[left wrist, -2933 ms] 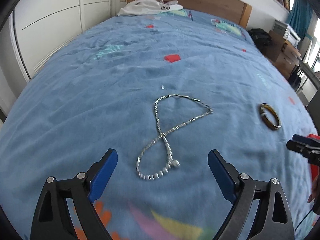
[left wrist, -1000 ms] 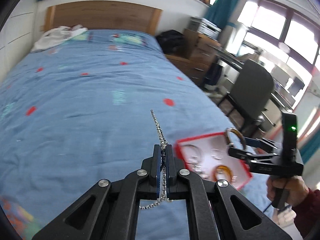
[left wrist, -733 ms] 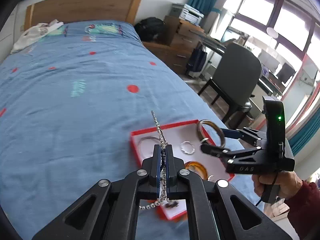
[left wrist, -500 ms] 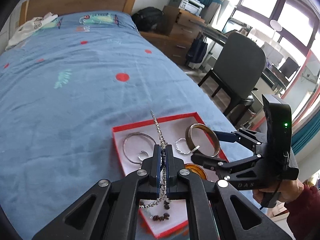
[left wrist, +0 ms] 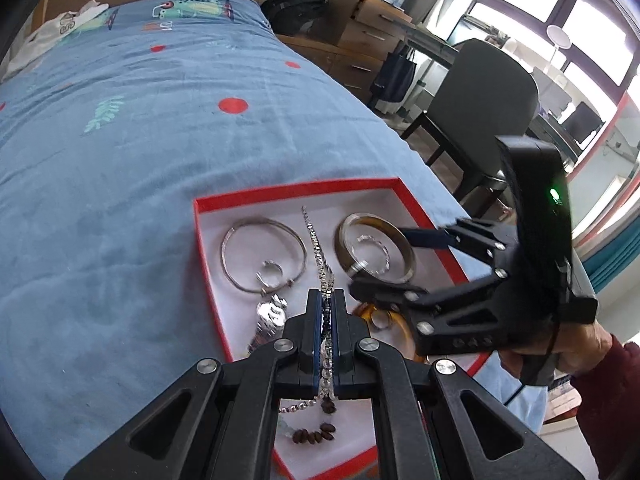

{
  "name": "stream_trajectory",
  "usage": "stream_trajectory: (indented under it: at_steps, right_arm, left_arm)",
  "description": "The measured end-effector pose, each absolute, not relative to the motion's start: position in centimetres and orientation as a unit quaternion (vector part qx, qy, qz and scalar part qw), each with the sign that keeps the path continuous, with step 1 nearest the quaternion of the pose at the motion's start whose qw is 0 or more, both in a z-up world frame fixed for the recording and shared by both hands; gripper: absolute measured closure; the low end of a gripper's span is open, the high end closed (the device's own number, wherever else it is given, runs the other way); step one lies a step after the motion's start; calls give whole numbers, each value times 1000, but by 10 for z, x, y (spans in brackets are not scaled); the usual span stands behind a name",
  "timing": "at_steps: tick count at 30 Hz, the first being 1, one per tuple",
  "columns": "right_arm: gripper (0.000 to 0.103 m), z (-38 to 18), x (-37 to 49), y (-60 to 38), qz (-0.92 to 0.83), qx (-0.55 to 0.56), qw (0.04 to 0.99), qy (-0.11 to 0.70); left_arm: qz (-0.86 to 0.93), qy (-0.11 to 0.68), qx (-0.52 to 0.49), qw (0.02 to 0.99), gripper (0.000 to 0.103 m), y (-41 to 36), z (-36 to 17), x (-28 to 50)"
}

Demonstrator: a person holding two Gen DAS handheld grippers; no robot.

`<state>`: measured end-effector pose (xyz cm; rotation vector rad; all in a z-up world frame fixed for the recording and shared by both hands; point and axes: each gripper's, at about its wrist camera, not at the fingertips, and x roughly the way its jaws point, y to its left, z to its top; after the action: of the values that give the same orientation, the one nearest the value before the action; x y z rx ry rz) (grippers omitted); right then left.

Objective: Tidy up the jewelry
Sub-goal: 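Lower the necklace into the box while the right tool releases the bangle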

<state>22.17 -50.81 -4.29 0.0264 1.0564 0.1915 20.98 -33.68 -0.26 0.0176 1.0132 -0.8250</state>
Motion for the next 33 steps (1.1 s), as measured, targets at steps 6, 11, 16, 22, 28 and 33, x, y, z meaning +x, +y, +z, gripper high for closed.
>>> stream_trajectory:
  at_steps: [6, 11, 16, 22, 28, 33]
  right_arm:
    - [25, -47, 226, -507, 93, 4, 855, 511]
    - [24, -48, 223, -504, 101, -10, 850, 517]
    - [24, -49, 219, -502, 109, -23, 846, 521]
    - [24, -49, 216, -500, 109, -26, 843, 526]
    - [24, -49, 211, -498, 111, -28, 839, 532]
    - [24, -49, 209, -496, 109, -26, 837, 536]
  left_arm:
    - [-397, 489, 17, 777, 99, -343, -15, 190]
    - [-395, 495, 20, 774, 99, -343, -16, 183]
    - [-385, 505, 17, 773, 99, -335, -20, 187]
    - [-381, 517, 12, 767, 95, -337, -26, 187]
    - [-378, 514, 6, 770, 84, -333, -22, 182]
    - [-365, 502, 2, 784, 70, -320, -9, 179]
